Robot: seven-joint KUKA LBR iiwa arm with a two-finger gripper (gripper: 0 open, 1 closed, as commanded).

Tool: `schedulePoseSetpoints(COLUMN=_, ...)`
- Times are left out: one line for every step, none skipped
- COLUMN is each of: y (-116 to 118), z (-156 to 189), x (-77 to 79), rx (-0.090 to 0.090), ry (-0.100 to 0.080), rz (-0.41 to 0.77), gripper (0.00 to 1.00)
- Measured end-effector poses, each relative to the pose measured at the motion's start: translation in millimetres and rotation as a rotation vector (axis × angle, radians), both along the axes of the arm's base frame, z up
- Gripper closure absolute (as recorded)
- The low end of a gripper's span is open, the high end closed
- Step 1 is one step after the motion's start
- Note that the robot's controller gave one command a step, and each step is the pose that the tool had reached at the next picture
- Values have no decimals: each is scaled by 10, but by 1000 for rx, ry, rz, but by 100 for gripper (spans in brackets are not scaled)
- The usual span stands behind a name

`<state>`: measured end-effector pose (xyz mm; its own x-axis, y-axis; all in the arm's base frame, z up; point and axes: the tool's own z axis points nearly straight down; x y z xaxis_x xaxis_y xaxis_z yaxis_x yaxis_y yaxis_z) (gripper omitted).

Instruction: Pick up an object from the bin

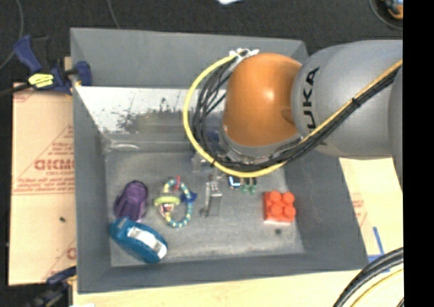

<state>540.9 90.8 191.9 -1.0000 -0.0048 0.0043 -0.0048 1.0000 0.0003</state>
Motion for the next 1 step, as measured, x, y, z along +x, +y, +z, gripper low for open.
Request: schedulePoseSetpoints(y=-8, z=42, x=4, rx=1, ry=-5, rz=-4, gripper=0)
